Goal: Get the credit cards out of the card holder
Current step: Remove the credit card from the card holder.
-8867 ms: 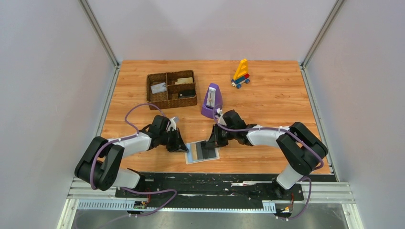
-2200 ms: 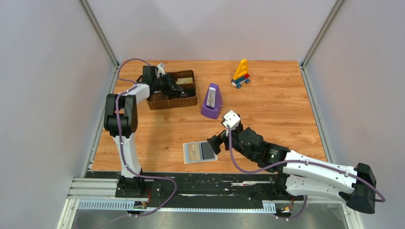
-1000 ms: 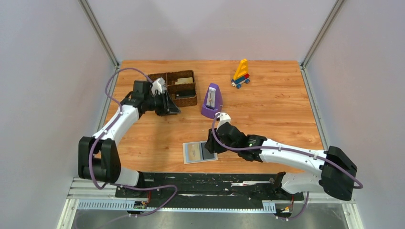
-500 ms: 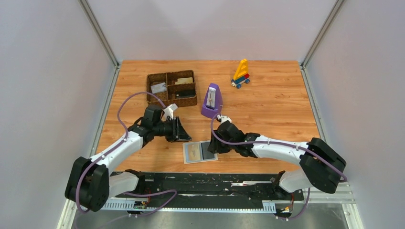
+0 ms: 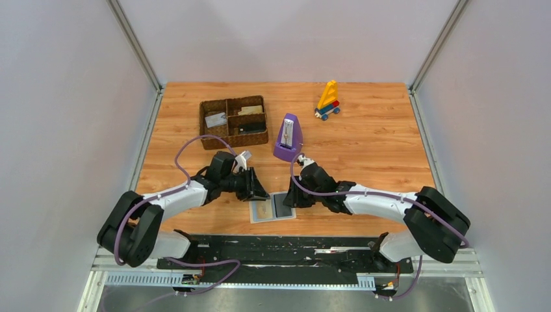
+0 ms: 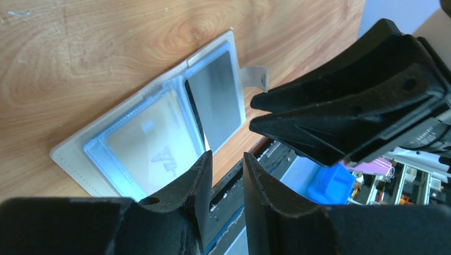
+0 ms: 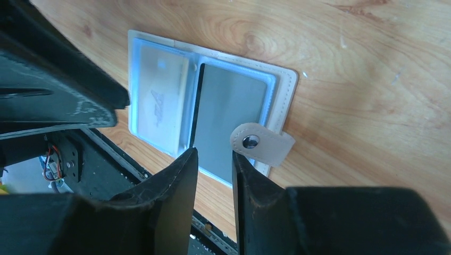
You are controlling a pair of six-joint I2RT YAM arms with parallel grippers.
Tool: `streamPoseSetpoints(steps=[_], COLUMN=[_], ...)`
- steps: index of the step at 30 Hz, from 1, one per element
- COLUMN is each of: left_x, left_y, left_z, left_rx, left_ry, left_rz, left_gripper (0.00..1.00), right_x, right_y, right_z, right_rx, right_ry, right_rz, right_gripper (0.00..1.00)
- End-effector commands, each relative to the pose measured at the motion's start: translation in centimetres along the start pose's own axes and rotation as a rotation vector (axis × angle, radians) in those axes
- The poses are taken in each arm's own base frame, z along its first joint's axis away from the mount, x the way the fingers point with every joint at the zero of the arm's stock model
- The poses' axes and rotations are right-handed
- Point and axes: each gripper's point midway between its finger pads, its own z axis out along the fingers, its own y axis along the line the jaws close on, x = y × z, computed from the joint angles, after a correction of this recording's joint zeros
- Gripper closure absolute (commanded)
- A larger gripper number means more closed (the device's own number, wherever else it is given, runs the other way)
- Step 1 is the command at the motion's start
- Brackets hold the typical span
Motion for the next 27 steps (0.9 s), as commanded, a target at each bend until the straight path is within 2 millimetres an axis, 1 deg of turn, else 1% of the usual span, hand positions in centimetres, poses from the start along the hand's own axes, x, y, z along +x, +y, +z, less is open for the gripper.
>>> streamPoseSetpoints(steps=[1, 6, 14, 20, 22, 23, 27], left_x=[-0.6, 0.1, 0.7, 0.7, 0.7, 0.7, 0.7], left_y=[-0.3, 0.7, 2.1, 2.4, 2.4, 2.4, 2.4], left_z=[1.3, 2.5, 3.5, 3.8, 3.9, 4.0, 4.2], left_rx=[0.027, 0.007, -0.031, -0.047, -0.047, -0.048, -0.051], left_ry=[-0.017, 0.014, 0.029, 0.031, 0.031, 0.031, 0.033], left_rz=[0.024, 0.012, 0.004, 0.009, 0.011, 0.012, 0.015], left_gripper=[0.65, 0.65, 0.66, 0.66, 0.66, 0.66, 0.66], right_x=[-1.1, -1.0, -0.4, 0.2, 0.0, 0.4, 0.1], right_y=[1.4, 1.0, -0.6, -1.1, -1.1, -1.6, -1.6], right_z=[0.7, 1.2, 1.9, 2.2, 2.3, 2.1, 1.8], right_rx=[-0.067, -0.056, 0.006, 0.026, 0.030, 0.051, 0.065], right_ry=[-0.027, -0.014, -0.002, 0.022, 0.016, 0.033, 0.023], right_rz=[0.001, 0.001, 0.009, 0.019, 0.024, 0.027, 0.021], right_gripper=[0.69, 0.70, 0.73, 0.74, 0.74, 0.74, 0.75])
